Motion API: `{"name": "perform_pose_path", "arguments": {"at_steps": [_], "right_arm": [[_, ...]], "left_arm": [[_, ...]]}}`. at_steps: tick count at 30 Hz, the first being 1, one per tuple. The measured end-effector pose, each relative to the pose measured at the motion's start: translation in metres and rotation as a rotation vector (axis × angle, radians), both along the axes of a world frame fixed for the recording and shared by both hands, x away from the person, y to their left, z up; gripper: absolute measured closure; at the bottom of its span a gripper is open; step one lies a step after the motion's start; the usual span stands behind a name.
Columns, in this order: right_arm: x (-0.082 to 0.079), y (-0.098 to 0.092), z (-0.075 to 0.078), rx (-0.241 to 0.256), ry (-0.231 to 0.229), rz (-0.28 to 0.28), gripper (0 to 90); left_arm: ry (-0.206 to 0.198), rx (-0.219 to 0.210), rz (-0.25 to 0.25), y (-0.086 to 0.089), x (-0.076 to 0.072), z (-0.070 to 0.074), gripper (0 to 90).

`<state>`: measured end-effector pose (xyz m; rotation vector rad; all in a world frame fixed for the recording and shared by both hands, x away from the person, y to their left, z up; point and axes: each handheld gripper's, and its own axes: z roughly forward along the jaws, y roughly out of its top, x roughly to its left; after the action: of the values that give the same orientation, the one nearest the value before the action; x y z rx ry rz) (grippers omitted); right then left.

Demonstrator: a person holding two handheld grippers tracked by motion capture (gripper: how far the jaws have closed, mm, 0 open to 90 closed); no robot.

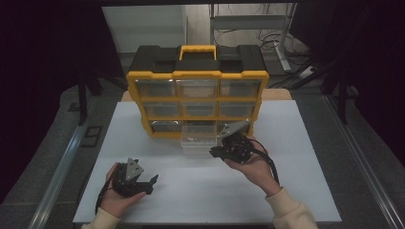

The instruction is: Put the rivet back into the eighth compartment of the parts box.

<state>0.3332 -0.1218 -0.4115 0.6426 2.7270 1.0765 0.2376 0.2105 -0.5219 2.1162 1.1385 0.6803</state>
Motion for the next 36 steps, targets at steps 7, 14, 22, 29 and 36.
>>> {"name": "perform_pose_path", "arguments": {"at_steps": [7, 14, 22, 29, 36], "right_arm": [[0.006, 0.004, 0.006, 0.022, -0.008, -0.003, 83.7], [0.012, 0.011, 0.002, 0.011, -0.007, 0.009, 83.6], [0.016, 0.013, 0.001, 0.021, -0.004, 0.003, 83.7], [0.023, 0.014, 0.001, 0.042, -0.006, -0.006, 83.6], [0.031, 0.017, 0.0, 0.062, -0.016, -0.012, 83.6]], "left_arm": [[-0.001, -0.003, 0.001, 0.0, 0.0, 0.0, 11.7], [0.005, 0.005, -0.006, 0.0, 0.0, 0.0, 11.8], [0.006, 0.007, -0.006, 0.0, 0.0, 0.0, 11.8], [0.007, 0.008, -0.007, 0.0, 0.0, 0.0, 11.8], [0.006, 0.006, -0.005, 0.0, 0.0, 0.0, 11.8]]}}
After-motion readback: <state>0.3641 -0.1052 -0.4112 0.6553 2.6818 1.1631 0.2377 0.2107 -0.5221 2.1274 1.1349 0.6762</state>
